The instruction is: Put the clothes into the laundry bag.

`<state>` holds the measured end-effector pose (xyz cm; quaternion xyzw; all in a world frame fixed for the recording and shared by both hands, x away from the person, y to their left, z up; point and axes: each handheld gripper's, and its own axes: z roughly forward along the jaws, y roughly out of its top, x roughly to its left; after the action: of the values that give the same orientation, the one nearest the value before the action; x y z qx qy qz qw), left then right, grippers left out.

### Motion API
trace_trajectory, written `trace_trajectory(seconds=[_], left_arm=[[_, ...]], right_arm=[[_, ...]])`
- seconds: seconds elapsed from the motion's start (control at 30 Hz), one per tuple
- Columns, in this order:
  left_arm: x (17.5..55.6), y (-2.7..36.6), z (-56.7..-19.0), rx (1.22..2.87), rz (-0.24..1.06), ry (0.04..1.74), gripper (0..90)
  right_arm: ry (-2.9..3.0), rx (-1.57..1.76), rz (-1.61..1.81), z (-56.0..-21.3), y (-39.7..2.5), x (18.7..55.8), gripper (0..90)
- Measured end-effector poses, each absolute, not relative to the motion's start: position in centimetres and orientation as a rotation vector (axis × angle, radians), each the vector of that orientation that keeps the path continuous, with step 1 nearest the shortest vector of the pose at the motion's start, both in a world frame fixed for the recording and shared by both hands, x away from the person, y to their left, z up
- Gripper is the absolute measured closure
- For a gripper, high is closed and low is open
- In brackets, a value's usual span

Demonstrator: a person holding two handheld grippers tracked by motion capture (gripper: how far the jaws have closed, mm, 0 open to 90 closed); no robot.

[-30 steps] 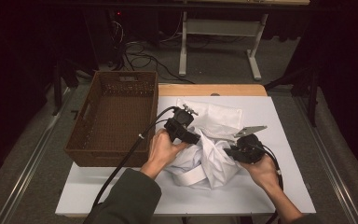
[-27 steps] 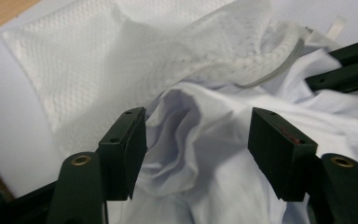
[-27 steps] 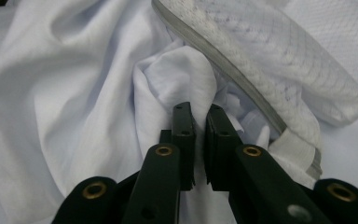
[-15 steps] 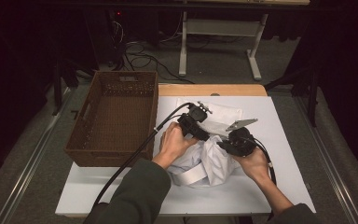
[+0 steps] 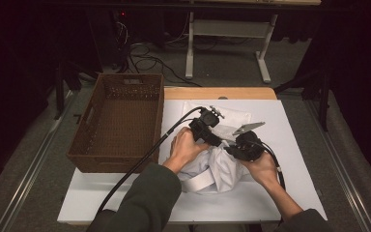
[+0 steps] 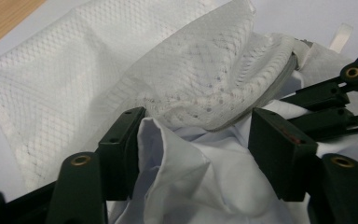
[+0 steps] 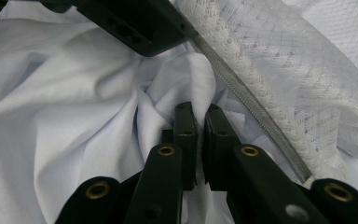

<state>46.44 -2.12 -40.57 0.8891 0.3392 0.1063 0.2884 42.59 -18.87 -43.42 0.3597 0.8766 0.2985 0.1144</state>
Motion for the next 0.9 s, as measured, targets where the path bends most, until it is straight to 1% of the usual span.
trace_trajectory(seconds=[0.1, 0.23, 0.33, 0.43, 0.67, 0.77, 0.83, 0.9], left_arm=[[47.0, -2.5, -41.1, 2.383, 0.277, 0.929, 48.4], [47.4, -2.4, -41.4, 2.378, 0.248, 0.927, 71.4], [47.4, -2.2, -41.2, 2.380, 0.241, 0.928, 83.4], [47.3, -1.9, -40.8, 2.368, 0.229, 0.927, 86.3], [45.6, -1.3, -38.7, 2.343, 0.229, 0.864, 87.1], [44.8, -0.8, -37.8, 2.316, 0.201, 0.841, 87.8], [44.2, -0.7, -37.3, 2.316, 0.210, 0.826, 87.9], [43.9, -0.8, -37.6, 2.349, 0.228, 0.821, 87.9]], right_arm=[[2.573, 1.069, 0.865, -43.4, -18.8, 42.6, 86.3], [2.580, 1.065, 0.860, -43.5, -18.8, 42.7, 86.3], [2.581, 1.061, 0.859, -43.6, -18.7, 42.8, 86.2], [2.581, 1.068, 0.859, -43.6, -18.7, 42.9, 86.2], [2.563, 1.054, 0.849, -43.5, -18.0, 43.4, 86.6], [2.498, 1.106, 0.822, -43.8, -17.7, 44.5, 87.3], [2.465, 1.121, 0.774, -44.0, -17.6, 45.3, 87.3], [2.447, 1.152, 0.737, -44.6, -17.7, 46.2, 86.6]])
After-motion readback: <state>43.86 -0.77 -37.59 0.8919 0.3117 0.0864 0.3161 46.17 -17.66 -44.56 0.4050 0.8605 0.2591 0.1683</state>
